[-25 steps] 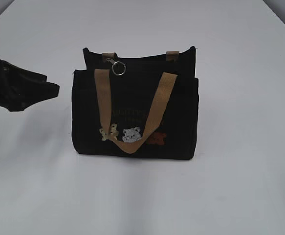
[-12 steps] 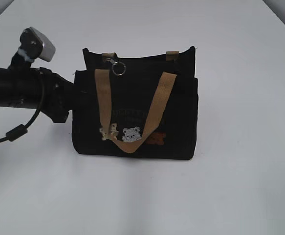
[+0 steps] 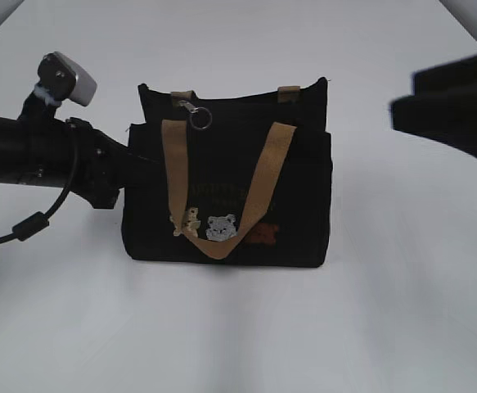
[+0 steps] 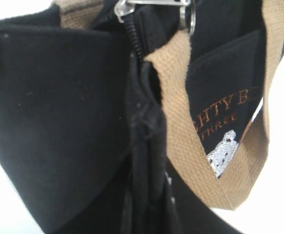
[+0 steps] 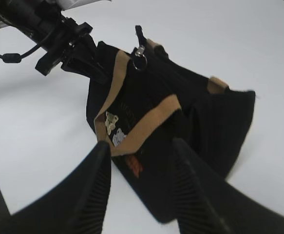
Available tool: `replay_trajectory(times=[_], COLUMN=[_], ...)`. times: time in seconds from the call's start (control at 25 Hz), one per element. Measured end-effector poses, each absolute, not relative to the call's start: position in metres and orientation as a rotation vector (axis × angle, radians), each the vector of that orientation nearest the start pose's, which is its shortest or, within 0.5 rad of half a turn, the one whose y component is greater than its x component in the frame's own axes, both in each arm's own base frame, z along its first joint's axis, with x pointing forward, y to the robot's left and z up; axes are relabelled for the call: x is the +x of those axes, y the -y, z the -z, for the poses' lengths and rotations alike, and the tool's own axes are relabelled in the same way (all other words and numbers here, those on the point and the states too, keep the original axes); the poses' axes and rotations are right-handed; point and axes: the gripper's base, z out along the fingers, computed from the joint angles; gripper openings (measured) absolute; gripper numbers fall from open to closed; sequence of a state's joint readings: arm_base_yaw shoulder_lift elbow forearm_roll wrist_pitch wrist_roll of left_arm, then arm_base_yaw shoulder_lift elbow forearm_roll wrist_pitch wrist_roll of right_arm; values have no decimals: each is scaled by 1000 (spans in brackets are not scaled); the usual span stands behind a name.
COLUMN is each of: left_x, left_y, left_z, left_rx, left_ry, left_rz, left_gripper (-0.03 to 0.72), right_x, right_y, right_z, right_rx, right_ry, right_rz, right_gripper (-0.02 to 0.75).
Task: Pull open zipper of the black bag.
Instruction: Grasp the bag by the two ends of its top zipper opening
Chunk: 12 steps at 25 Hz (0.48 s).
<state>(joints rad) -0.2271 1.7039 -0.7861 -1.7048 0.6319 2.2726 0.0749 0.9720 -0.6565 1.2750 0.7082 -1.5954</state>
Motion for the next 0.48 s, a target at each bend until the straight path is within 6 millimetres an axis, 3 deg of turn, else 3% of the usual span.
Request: replay_trajectory(times=[0.2, 0.48], left_x=[296, 296], left_y=[123, 123], left_z=[-178, -178], left_rx=[1096, 1096], left_ry=[-1901, -1901], left_rz=[550, 550], left_gripper=[65, 65], right_x=[263, 328], right_y=[-128, -197], right_z=[-298, -261], right_rx=[-1123, -1299], right_ry=[-1733, -1725], right_rz=[-465, -426], right_gripper=[319, 319])
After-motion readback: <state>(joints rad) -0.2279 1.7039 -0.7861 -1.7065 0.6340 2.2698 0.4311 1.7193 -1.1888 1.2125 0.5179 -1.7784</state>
